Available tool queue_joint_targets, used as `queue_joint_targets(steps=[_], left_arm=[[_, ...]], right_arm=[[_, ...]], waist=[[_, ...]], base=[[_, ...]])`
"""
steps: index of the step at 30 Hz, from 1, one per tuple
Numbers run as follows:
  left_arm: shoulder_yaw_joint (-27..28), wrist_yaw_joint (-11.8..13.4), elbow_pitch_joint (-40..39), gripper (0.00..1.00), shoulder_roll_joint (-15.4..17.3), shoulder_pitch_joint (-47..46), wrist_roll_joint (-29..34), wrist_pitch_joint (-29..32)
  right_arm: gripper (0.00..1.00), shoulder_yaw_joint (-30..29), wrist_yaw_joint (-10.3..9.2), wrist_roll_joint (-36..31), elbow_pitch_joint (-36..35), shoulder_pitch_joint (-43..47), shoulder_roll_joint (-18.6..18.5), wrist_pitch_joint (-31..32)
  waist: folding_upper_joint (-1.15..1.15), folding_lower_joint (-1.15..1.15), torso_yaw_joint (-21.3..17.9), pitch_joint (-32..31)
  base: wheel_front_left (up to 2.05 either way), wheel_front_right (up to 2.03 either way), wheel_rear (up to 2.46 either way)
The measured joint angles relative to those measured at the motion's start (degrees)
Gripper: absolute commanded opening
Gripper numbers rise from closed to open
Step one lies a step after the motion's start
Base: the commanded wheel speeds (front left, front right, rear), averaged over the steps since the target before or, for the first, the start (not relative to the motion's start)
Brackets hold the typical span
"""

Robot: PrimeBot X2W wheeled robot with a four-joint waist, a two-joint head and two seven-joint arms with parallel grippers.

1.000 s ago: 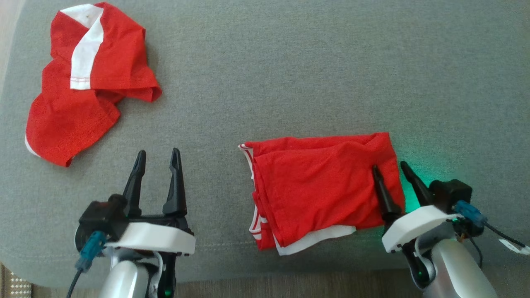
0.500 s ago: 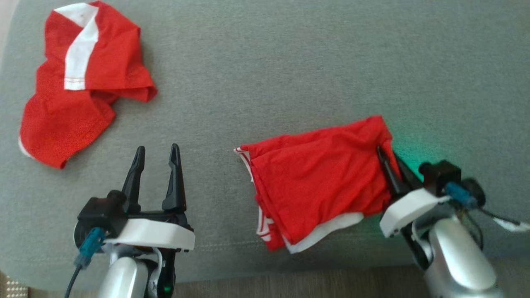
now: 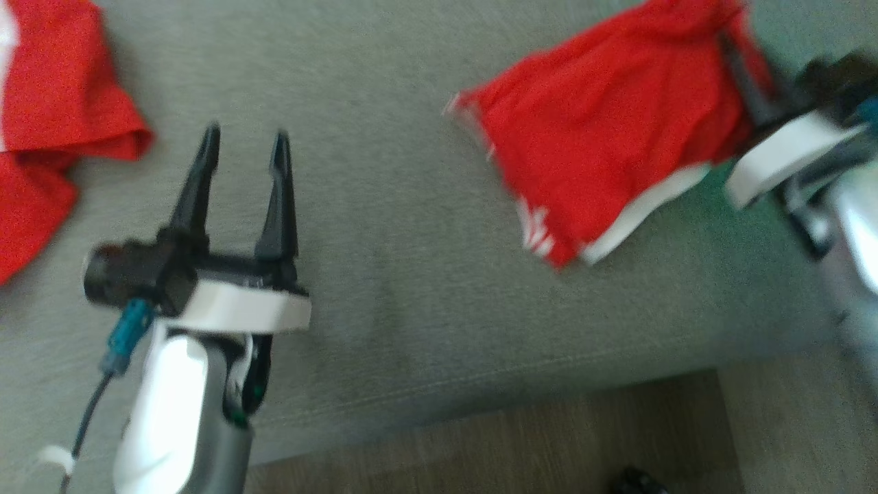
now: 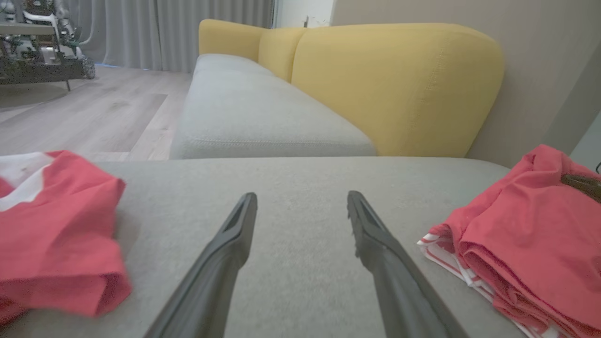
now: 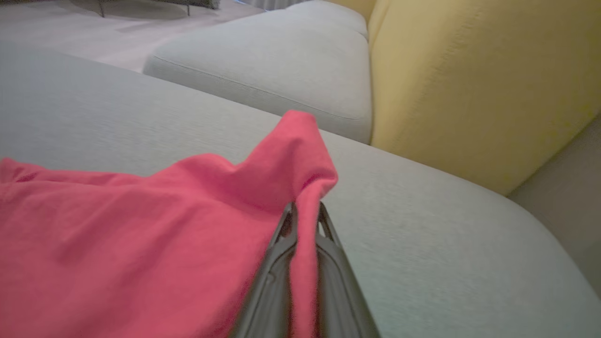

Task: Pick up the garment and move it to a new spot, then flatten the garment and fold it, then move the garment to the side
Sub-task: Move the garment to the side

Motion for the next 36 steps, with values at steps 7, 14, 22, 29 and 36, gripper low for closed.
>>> queue_joint_targets(steps=[7,14,22,29,36], left_arm=[[0.0,-2.6,-0.9,1.0,1.0,-8.0,3.8,-0.3],[-0.2,-3.0,-1.8,1.0,1.6,-11.0,4.9,-0.3],[-0.7,-3.0,-6.1,1.0,2.0,-11.1,5.2,-0.3],[-0.5,-2.9,-6.5,1.0,1.8,-11.1,4.6,-0.3],[-0.2,-2.2,-6.0,1.0,1.0,-10.6,2.4,-0.3]], right_arm=[[0.0,-1.8,0.0,2.1,6.0,-10.2,-3.1,-0.2],[0.0,-12.8,0.0,-1.0,11.1,-15.4,-3.9,-0.6],[0.0,-21.9,0.0,-8.5,10.9,-17.0,-0.2,-0.8],[1.0,-26.3,0.0,-10.4,9.7,-16.8,0.5,-0.8],[1.0,-25.2,0.0,-12.0,5.8,-14.9,2.3,-0.8]], waist=[[0.0,0.01,-5.0,6.5],[0.0,0.01,-9.0,11.5],[0.0,0.01,-11.4,15.4],[0.0,0.0,-9.8,14.9],[0.0,0.0,-8.2,11.4]], base=[[0.0,0.0,0.0],[0.0,0.0,0.0],[0.0,0.0,0.0],[0.0,0.0,0.0],[0.0,0.0,0.0]])
